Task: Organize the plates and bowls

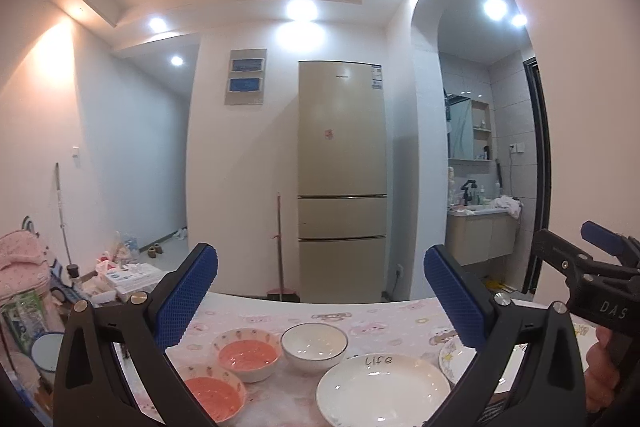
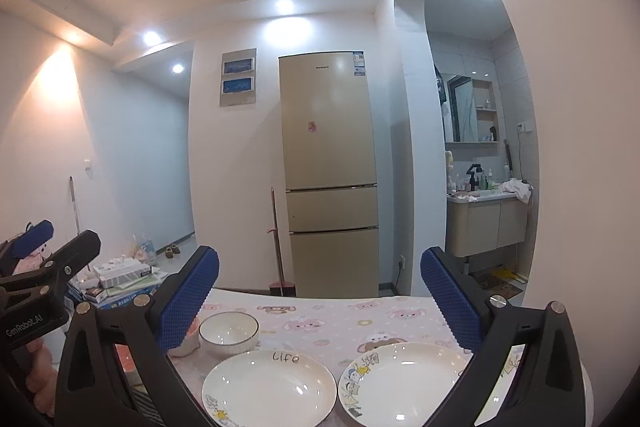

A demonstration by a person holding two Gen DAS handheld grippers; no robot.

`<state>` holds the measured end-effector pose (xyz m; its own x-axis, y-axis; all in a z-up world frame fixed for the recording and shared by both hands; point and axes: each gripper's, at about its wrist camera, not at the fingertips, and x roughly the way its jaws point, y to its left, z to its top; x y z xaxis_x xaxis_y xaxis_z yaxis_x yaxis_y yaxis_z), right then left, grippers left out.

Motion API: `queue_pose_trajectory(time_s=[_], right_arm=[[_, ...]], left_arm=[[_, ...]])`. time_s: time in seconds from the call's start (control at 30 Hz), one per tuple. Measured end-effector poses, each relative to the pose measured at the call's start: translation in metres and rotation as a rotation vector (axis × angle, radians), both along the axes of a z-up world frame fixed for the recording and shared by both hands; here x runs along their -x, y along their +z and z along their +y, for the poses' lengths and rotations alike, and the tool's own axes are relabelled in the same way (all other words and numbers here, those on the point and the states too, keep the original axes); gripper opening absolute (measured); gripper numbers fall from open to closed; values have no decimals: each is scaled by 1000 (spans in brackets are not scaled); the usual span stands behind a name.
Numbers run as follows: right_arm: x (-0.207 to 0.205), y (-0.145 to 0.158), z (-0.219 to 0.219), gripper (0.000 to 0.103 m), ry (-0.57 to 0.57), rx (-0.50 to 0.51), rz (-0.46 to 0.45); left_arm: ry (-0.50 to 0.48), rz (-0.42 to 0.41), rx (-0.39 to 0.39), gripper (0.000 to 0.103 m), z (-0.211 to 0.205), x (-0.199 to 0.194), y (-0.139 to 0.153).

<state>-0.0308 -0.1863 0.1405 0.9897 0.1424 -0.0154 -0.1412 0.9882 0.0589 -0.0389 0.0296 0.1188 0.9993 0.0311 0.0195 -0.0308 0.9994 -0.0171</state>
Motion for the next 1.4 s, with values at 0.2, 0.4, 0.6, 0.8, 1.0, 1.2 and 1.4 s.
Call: queue_pose_trajectory(time_s=[0.2, 0.4, 0.6, 0.8, 1.0, 1.2, 1.4], right_arm=[[-16, -22, -4, 103, -44, 1, -63], [-46, -67, -12, 103, -62, -3, 4], [-78, -103, -15, 103, -171, 79, 87], [-97, -130, -18, 103, -139, 96, 211], [-94, -132, -24, 103, -155, 75, 199], [-102, -134, -24, 103, -160, 71, 234], [-106, -136, -25, 103, -155, 64, 256]], left_arm=[[-32, -38, -27, 103, -15, -22, -11], [-71, 33, 18, 103, -20, -51, -56], [-52, 112, 29, 103, -24, -72, -92], [-33, 174, -17, 103, -33, -86, -111], [-29, 177, -39, 103, -38, -87, -111], [-28, 150, -38, 103, -35, -82, -110], [-32, 166, -33, 103, -33, -87, -112]])
